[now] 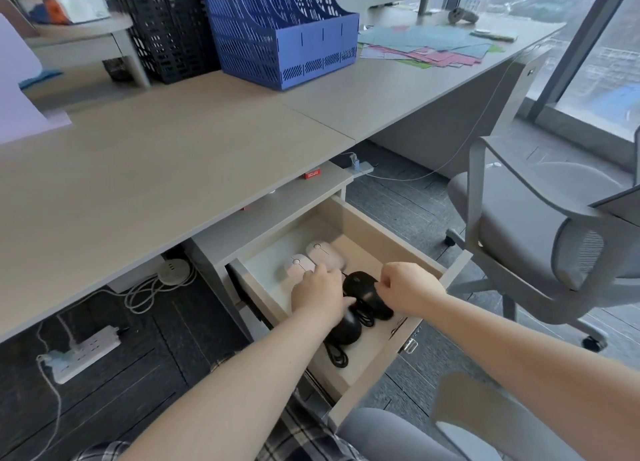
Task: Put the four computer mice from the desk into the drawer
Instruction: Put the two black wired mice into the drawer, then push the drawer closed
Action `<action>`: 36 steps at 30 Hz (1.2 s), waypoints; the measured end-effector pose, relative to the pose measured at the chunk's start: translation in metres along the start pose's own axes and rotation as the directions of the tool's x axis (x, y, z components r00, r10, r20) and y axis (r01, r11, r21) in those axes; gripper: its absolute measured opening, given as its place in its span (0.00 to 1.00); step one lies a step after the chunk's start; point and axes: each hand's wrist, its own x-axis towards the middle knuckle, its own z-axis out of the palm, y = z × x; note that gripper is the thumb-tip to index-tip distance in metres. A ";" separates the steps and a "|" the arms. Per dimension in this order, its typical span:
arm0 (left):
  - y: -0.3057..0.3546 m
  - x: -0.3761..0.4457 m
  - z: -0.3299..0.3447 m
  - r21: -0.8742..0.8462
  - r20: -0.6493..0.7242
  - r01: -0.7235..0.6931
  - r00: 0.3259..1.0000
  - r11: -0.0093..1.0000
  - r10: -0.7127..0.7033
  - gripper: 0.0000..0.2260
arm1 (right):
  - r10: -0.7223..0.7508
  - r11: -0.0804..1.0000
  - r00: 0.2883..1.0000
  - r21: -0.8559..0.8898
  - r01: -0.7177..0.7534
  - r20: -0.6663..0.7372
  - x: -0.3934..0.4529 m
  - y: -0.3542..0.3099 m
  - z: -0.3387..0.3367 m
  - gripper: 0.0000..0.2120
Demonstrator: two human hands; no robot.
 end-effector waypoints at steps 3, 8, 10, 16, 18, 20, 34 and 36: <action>0.002 0.002 -0.034 0.028 -0.147 -0.069 0.987 0.997 0.072 0.16 | 0.053 0.994 0.996 -0.093 -0.059 -0.072 -0.014 -0.005 -0.008 0.07; -0.009 0.008 -0.094 0.043 -0.333 -0.105 0.936 0.994 0.113 0.13 | 0.268 0.953 0.949 -0.102 -0.287 -0.165 -0.013 0.002 -0.018 0.16; -0.019 0.012 -0.112 0.057 -0.379 -0.084 0.920 0.995 0.100 0.12 | 0.387 0.922 0.916 0.042 -0.385 -0.109 -0.008 0.009 -0.021 0.17; -0.053 0.022 -0.139 0.071 -0.442 0.009 0.897 0.997 0.023 0.12 | 0.492 0.856 0.871 0.177 -0.485 0.008 0.007 0.014 -0.016 0.21; -0.064 0.028 -0.142 0.072 -0.438 0.042 0.899 0.997 -0.007 0.15 | 0.488 0.857 0.873 0.192 -0.479 0.003 0.012 0.012 -0.015 0.21; -0.076 0.036 -0.143 0.070 -0.418 0.082 0.907 0.994 -0.045 0.20 | 0.484 0.857 0.875 0.208 -0.472 -0.009 0.017 0.009 -0.016 0.20; -0.118 0.091 -0.149 -0.004 -0.232 0.162 0.960 0.987 -0.158 0.26 | 0.502 0.736 0.865 0.513 -0.441 0.023 0.084 -0.048 -0.023 0.29; -0.120 0.096 -0.149 0.007 -0.231 0.150 0.962 0.989 -0.144 0.26 | 0.518 0.672 0.855 0.612 -0.417 0.014 0.096 -0.054 -0.021 0.35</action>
